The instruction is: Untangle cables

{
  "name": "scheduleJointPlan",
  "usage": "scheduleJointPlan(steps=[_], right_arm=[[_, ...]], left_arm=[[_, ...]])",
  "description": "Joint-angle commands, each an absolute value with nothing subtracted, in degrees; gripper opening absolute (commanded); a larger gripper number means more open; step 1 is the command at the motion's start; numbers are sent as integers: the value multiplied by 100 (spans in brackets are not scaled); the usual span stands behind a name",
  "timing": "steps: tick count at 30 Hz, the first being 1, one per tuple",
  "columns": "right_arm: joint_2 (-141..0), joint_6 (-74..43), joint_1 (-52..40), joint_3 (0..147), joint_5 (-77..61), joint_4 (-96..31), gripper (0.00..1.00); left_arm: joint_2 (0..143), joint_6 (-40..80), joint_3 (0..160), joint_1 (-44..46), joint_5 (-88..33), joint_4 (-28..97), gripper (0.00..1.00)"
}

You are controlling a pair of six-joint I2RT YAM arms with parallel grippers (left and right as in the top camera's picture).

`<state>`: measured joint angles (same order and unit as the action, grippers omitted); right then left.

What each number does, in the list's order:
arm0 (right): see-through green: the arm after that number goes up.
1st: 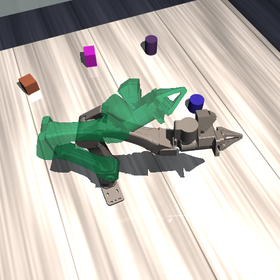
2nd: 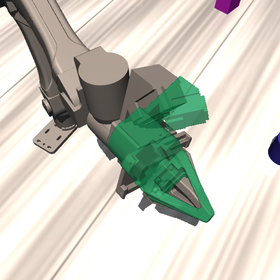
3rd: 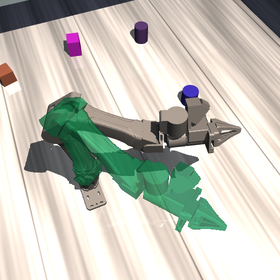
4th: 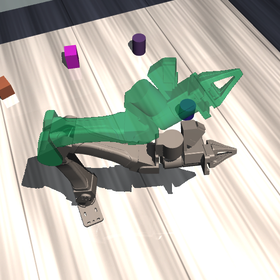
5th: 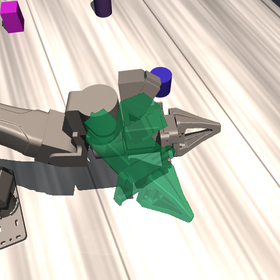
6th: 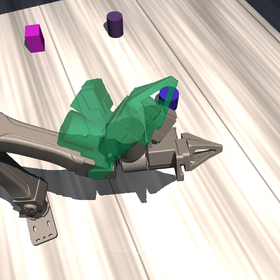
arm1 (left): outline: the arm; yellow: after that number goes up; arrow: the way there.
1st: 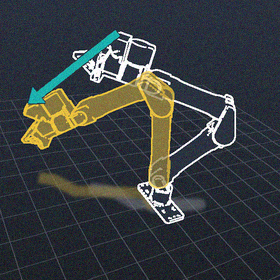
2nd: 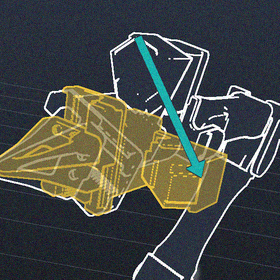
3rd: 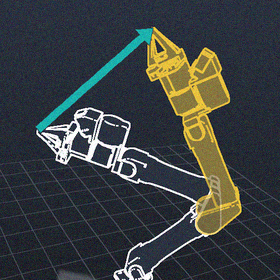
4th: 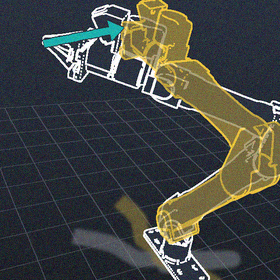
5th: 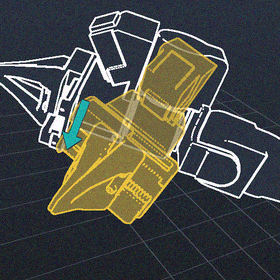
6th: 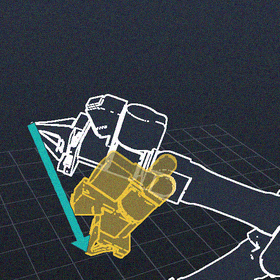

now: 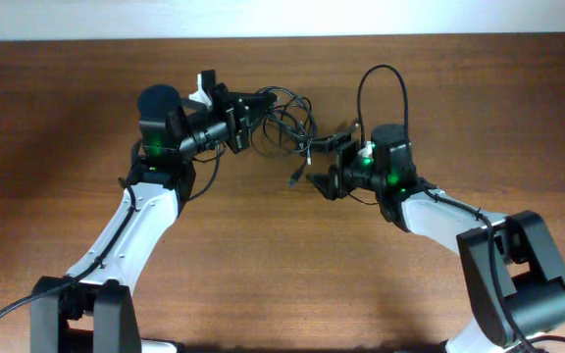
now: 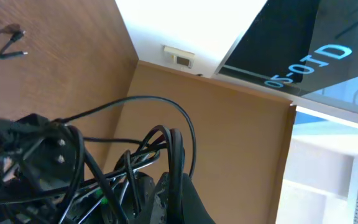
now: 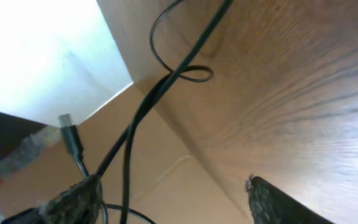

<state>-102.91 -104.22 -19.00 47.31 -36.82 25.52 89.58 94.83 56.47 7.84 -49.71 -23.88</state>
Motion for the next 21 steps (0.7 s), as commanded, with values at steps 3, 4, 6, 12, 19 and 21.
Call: scheduleJointPlan(steps=[3, 4, 6, 12, 19, 21], right_arm=[[-10261, -11048, -2174, 4766, -3076, 3009, 67], [-10261, -11104, -2228, 4783, -3057, 3006, 67], [-10263, -11190, -2274, 4792, -3004, 3089, 67], [-10263, -10650, -2281, 4790, -2969, 1712, 98], [-10263, -10652, -2274, 4790, -2615, 2733, 98], [-10263, -10652, -2276, 4790, -2353, 2799, 83]], left_arm=[[8864, 9553, 5714, 847, -5127, -2458, 0], [8864, 9553, 5714, 847, -5127, -2453, 0], [8864, 9553, 5714, 847, -5129, -2447, 0], [8864, 9550, 5714, 847, -5105, -2438, 0], [8864, 9561, 5714, 1111, -5561, -2355, 0], [8862, 9706, 5714, 1111, -5789, -2357, 0]])
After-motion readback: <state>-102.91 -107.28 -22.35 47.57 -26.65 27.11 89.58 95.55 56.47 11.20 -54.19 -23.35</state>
